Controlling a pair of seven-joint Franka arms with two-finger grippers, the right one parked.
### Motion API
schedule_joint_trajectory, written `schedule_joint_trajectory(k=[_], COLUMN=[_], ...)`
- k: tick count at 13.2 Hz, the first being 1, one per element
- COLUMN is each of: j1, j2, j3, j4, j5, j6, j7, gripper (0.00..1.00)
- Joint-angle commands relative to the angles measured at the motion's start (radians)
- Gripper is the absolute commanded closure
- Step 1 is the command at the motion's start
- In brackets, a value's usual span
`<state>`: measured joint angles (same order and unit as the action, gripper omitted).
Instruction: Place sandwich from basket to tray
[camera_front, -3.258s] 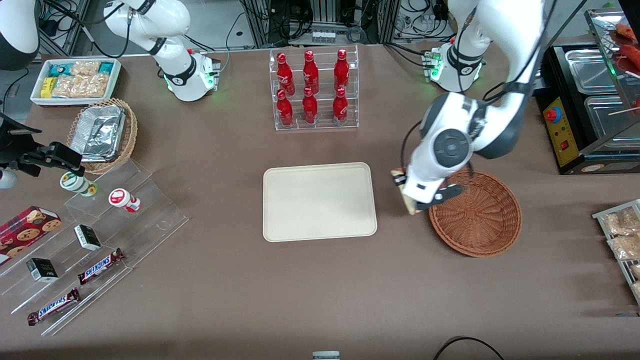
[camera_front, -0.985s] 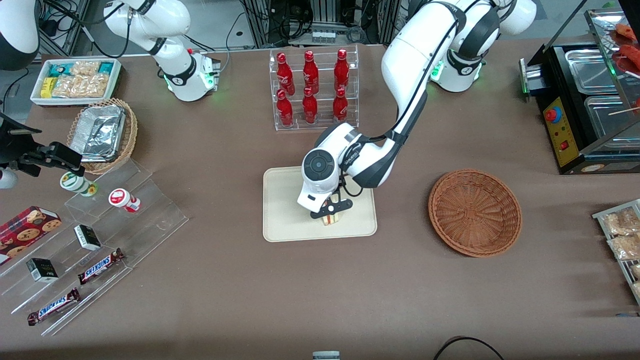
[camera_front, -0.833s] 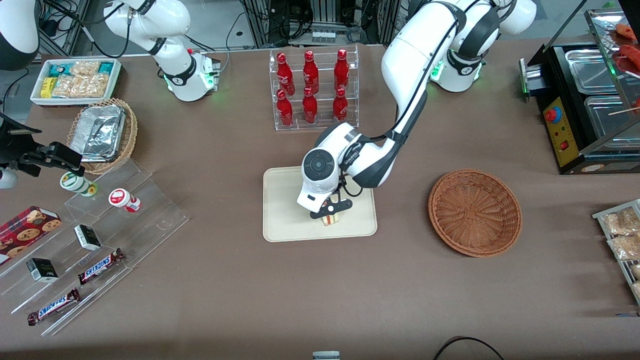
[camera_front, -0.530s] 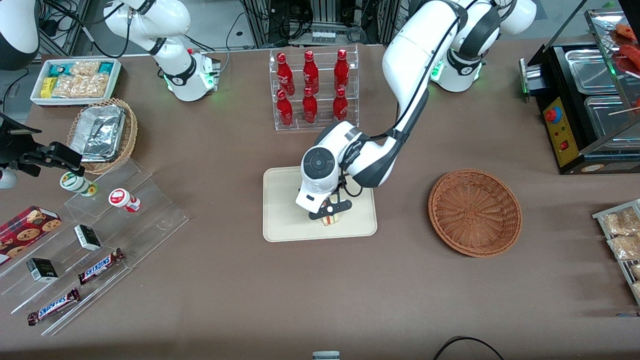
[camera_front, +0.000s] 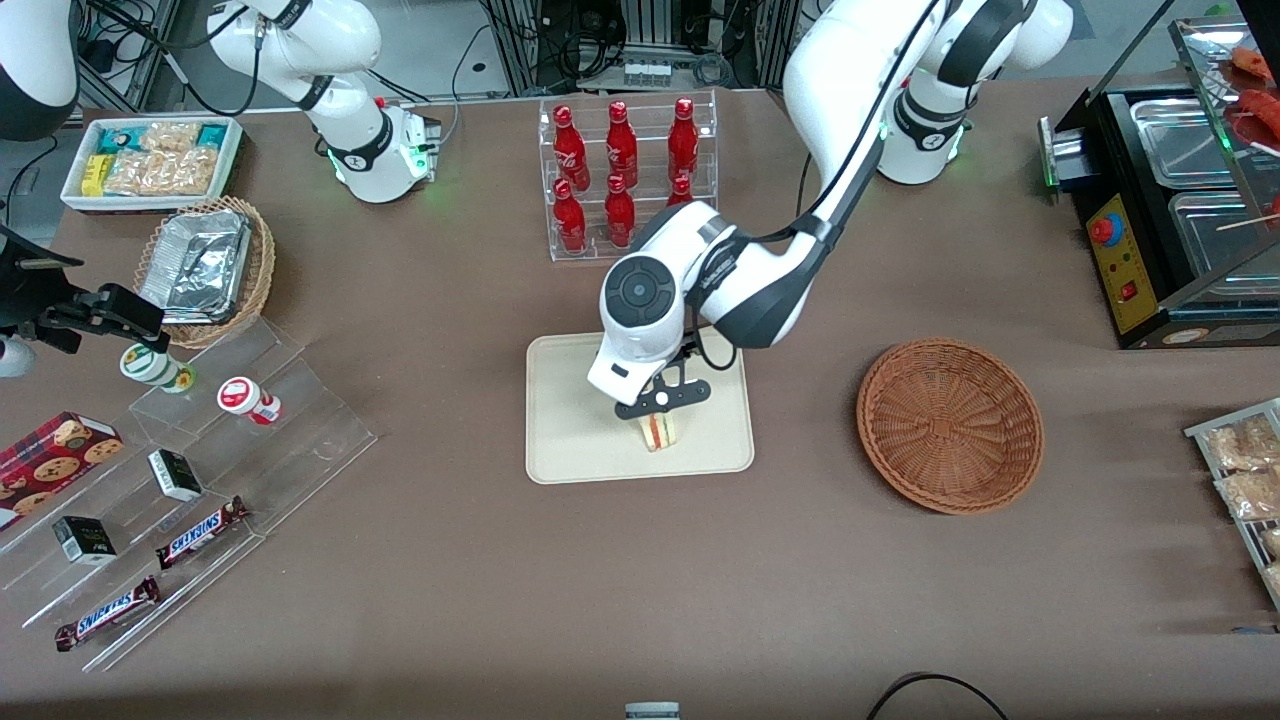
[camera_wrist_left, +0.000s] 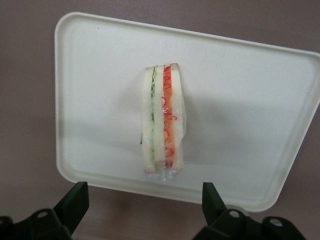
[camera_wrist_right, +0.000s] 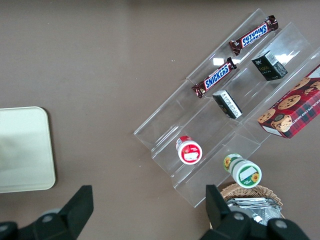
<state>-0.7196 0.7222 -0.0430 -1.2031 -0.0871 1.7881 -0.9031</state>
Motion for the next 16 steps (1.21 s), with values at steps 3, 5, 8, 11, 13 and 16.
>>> schedule_joint_trajectory(k=[3,5,8,11,13,16], j1=[0.122,0.163,0.281,0.287,0.287,0.287], j2=[-0.087,-0.127,-0.203,-0.338,-0.417,-0.501], j3=[0.003,0.009,-0.009,0.096,0.168,0.241], j4=[-0.021,-0.027,-0.116,-0.246,-0.315,-0.357], j5=[-0.028,-0.033,-0.033,-0.033,-0.033,-0.034], j6=[-0.139,-0.211,-0.223,-0.231,-0.231,-0.254], j7=[0.280,0.299,0.399,0.619,0.722,0.750], gripper=[0.00,0.00,0.00,0.00,0.00,0.00])
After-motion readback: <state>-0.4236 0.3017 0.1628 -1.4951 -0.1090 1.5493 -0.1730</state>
